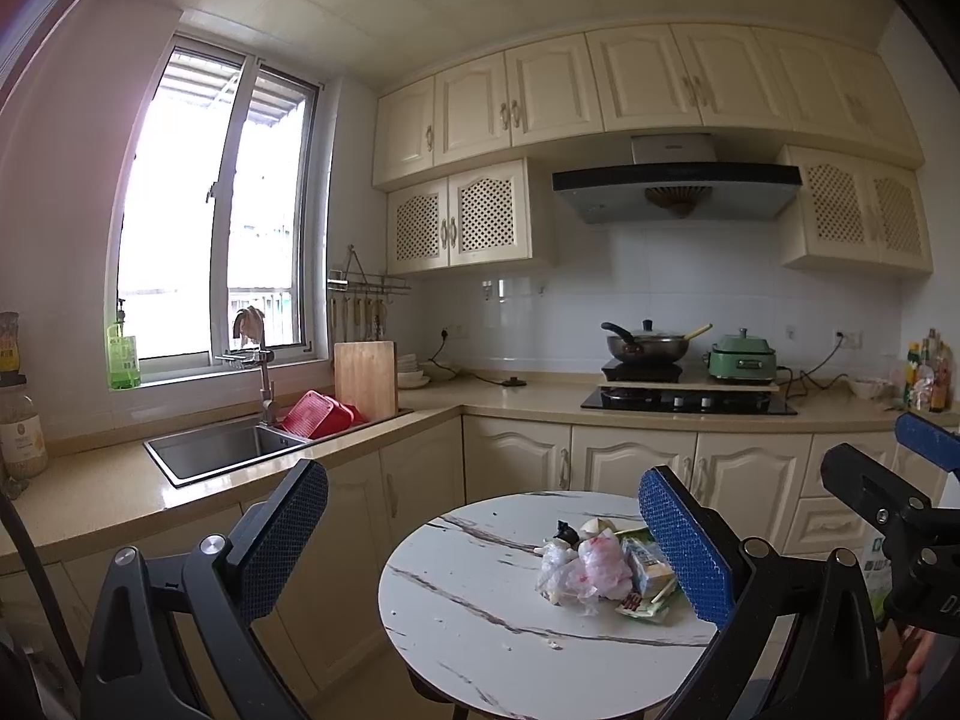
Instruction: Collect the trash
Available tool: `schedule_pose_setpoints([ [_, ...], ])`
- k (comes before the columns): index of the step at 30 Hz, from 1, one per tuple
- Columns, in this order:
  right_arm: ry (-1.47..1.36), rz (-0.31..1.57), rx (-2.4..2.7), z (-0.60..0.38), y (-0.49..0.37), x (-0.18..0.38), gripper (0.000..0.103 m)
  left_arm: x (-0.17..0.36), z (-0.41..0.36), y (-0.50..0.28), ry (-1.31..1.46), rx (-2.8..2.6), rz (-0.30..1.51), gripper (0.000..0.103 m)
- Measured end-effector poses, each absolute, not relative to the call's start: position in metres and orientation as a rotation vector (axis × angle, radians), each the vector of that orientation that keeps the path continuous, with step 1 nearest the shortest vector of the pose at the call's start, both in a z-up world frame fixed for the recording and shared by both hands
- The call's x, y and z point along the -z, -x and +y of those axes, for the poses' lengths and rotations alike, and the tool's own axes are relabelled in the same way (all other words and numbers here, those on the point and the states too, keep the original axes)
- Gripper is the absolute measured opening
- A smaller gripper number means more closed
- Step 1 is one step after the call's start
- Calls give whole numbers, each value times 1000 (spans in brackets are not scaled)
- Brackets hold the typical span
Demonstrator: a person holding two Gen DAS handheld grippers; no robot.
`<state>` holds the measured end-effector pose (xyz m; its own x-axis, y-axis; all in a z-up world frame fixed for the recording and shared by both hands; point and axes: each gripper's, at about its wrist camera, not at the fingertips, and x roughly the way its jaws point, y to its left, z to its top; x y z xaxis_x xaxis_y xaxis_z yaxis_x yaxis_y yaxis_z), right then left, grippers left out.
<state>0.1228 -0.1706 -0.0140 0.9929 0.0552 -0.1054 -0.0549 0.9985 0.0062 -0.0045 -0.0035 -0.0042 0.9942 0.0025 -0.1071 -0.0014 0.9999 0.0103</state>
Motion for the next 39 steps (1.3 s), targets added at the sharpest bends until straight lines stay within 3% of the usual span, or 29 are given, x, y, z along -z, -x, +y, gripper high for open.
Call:
schedule_pose_setpoints([
  [39,-6,108,-67,-167,-123,19,103,6,-5,6,-16,-10,106,102],
])
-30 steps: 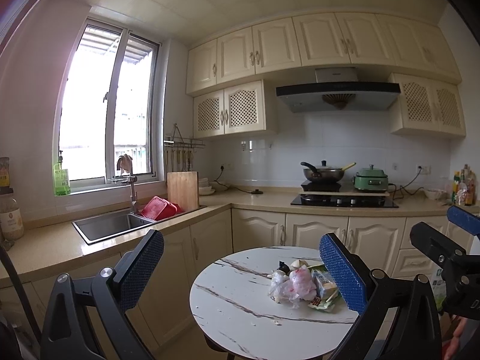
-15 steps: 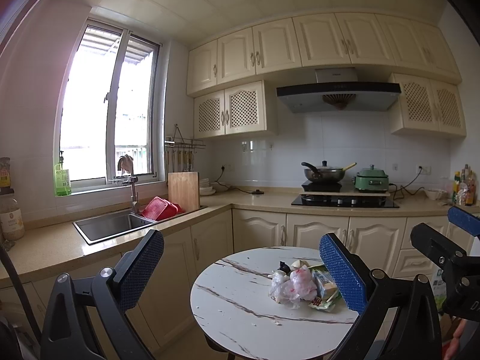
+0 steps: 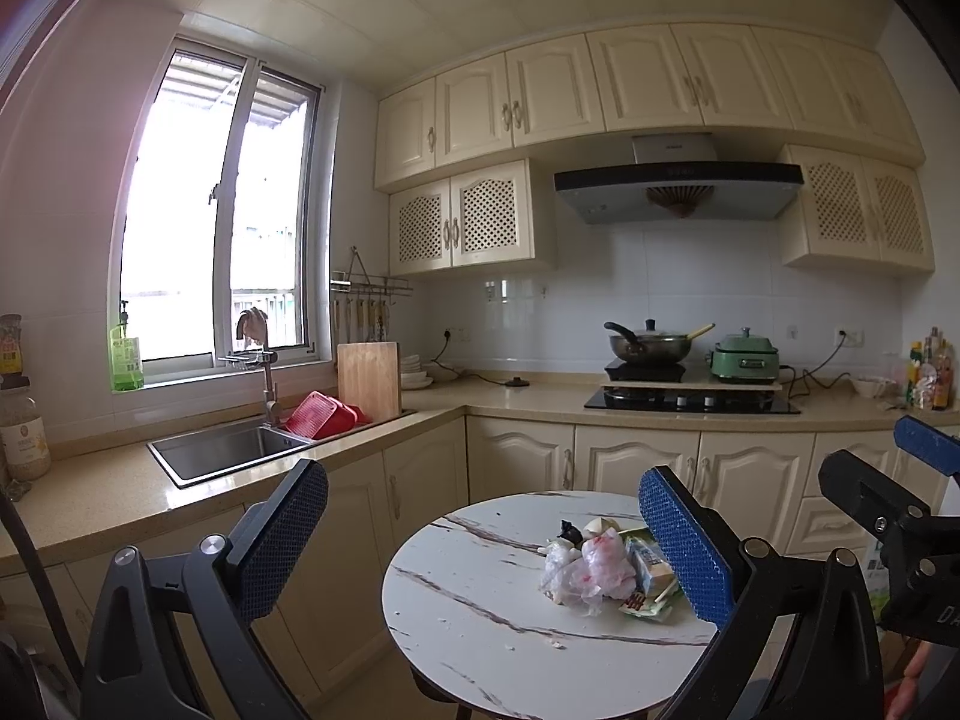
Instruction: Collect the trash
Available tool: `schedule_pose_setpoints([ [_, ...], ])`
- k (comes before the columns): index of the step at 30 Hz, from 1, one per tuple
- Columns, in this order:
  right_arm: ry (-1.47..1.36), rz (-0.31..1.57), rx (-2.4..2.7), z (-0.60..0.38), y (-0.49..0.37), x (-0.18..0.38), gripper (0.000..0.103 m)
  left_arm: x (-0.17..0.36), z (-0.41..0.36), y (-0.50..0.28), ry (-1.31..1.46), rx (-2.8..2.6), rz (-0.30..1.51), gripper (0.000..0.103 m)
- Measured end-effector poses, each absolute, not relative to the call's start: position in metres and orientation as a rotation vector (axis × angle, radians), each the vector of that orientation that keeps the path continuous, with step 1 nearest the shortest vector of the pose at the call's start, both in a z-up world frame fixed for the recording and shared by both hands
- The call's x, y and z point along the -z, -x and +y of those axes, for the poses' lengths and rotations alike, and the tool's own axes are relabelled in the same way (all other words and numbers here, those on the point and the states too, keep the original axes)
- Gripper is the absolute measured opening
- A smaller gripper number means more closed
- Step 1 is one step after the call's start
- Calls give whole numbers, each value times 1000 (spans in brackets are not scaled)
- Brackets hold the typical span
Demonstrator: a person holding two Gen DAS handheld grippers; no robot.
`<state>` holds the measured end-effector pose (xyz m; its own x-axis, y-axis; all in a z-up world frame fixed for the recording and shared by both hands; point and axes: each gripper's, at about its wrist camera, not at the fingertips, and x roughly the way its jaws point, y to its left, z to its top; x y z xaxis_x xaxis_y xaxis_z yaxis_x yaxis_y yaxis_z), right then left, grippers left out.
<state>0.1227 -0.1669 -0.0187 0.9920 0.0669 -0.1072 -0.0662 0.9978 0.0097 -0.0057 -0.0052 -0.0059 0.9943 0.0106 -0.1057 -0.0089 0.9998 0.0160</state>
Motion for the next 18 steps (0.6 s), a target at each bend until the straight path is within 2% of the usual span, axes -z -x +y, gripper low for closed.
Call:
schedule_pose_setpoints([
  [18,-17,123,-77,-170,-131,25,103,10,-6,-6,-20,-16,135,102],
])
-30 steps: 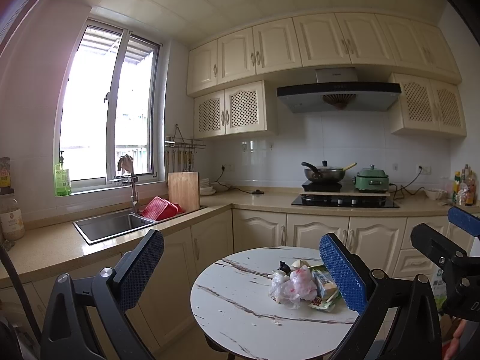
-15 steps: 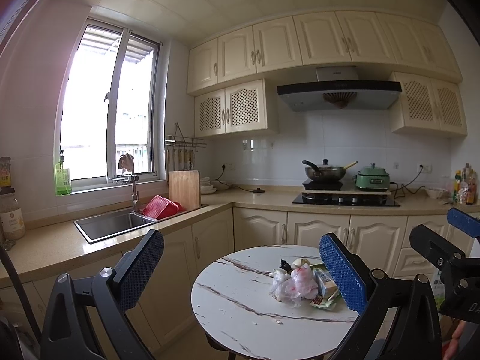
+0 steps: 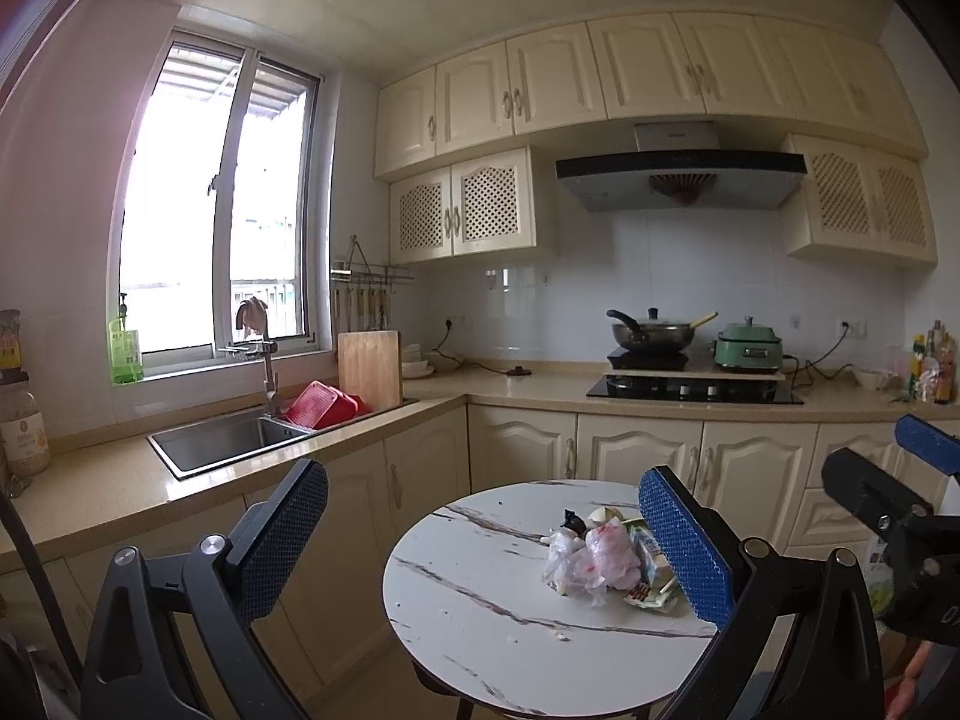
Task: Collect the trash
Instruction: 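Grasp the clear plastic bag with the left tool while the right tool grasps the printed carton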
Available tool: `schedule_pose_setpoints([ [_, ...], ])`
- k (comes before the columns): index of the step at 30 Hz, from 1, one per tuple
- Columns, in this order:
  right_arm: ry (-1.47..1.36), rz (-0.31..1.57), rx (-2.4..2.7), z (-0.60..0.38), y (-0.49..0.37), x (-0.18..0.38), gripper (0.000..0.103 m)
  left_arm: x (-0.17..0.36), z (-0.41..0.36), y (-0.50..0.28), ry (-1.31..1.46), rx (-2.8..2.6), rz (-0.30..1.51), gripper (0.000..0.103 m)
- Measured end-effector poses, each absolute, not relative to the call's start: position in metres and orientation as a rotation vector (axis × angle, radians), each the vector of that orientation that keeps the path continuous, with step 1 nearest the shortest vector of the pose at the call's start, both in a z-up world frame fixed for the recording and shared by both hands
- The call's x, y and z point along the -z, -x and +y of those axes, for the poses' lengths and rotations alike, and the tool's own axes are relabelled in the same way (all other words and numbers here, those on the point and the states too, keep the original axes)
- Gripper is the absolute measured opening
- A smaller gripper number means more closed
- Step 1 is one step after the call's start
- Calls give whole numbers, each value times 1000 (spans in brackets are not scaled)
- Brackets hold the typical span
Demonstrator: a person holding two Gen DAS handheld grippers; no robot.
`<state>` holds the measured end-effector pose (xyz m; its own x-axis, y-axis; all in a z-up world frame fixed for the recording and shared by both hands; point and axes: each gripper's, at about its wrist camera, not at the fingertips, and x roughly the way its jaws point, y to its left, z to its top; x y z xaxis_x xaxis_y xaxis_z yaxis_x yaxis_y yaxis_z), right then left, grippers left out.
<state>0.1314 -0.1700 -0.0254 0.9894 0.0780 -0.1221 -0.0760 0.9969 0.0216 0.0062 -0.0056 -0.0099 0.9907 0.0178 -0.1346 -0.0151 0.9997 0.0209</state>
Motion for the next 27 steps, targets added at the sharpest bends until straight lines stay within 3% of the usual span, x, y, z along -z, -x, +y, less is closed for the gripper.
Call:
schedule_pose_setpoints([
  [9,-43,212,-9,-207,-169,56,103,39,-15,-72,-20,-10,284,102],
  [27,-71,538,8,-293,-326,179,103,102,-83,-295,-79,100,695,102],
])
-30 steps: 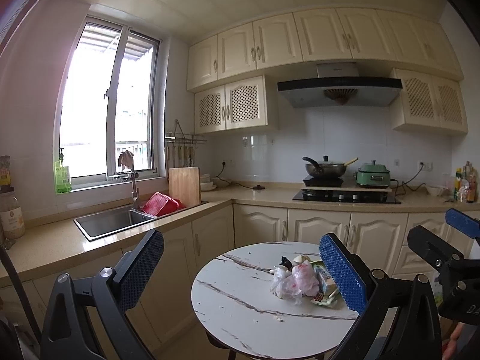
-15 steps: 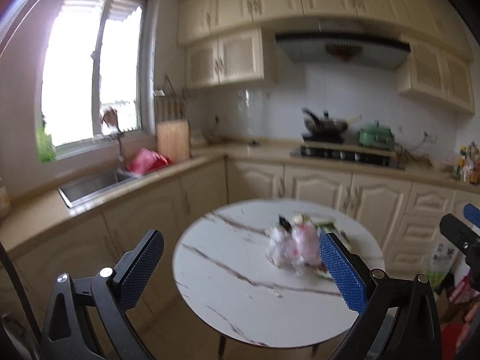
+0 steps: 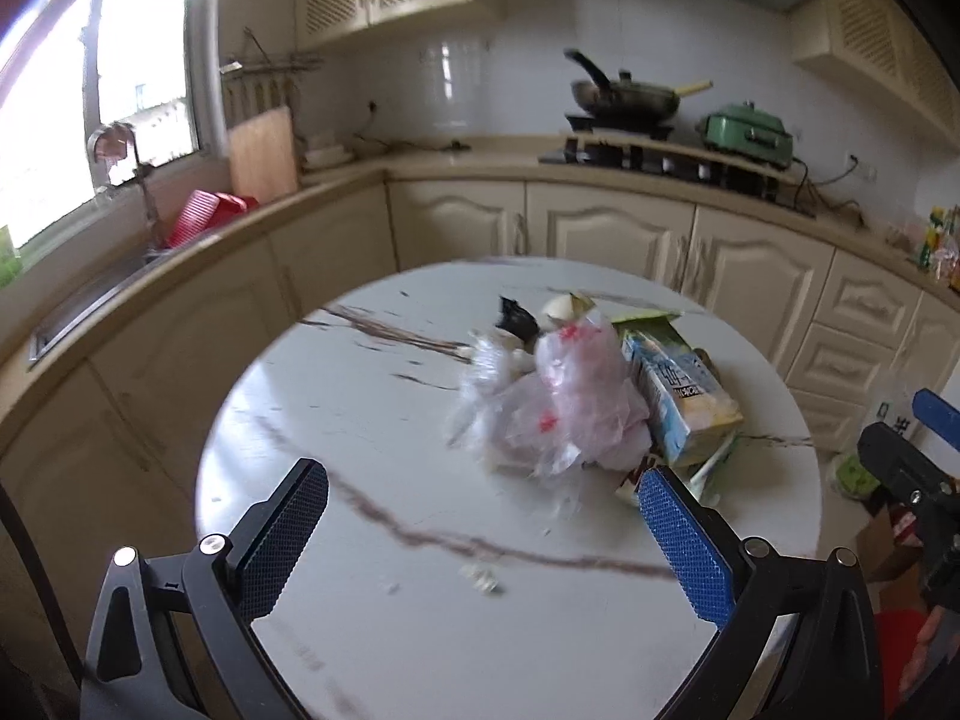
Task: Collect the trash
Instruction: 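Grasp the clear plastic bag with the left tool while the right tool grasps the printed carton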
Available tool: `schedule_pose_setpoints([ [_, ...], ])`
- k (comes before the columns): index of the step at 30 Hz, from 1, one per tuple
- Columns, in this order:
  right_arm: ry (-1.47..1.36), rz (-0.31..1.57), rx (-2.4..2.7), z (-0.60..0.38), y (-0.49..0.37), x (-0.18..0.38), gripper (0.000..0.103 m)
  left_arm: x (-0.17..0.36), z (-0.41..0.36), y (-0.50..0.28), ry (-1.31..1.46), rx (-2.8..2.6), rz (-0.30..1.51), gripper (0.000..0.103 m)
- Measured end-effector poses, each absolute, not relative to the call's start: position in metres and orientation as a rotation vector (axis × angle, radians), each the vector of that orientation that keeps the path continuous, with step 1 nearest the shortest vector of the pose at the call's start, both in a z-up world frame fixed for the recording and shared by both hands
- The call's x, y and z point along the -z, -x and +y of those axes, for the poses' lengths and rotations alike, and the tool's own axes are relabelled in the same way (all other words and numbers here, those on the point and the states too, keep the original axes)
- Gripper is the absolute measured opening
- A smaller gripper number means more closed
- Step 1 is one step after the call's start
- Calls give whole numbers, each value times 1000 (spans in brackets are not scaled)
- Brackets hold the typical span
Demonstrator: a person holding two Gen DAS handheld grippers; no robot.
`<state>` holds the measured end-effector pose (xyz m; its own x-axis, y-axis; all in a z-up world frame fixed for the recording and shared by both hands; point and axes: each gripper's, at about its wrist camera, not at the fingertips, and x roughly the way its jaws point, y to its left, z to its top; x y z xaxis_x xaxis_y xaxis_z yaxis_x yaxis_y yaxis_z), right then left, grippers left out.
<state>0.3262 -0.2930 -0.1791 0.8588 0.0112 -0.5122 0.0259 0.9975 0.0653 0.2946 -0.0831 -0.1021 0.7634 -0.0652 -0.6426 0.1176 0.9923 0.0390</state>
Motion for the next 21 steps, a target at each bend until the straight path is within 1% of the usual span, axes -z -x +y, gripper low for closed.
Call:
schedule_pose_setpoints([
  [8,-141,600,-12,-318,-362,211,103,129,-119,-404,-130,98,787,102],
  [18,-153,632,-63,-323,-395,229,103,153,-135,-473,-112,126,848,102],
  [19,-154,634,-73,-322,-399,230,103,152,-134,-474,-115,123,844,101],
  [21,-149,637,-85,-318,-405,230,103,154,-134,-480,-116,127,850,92],
])
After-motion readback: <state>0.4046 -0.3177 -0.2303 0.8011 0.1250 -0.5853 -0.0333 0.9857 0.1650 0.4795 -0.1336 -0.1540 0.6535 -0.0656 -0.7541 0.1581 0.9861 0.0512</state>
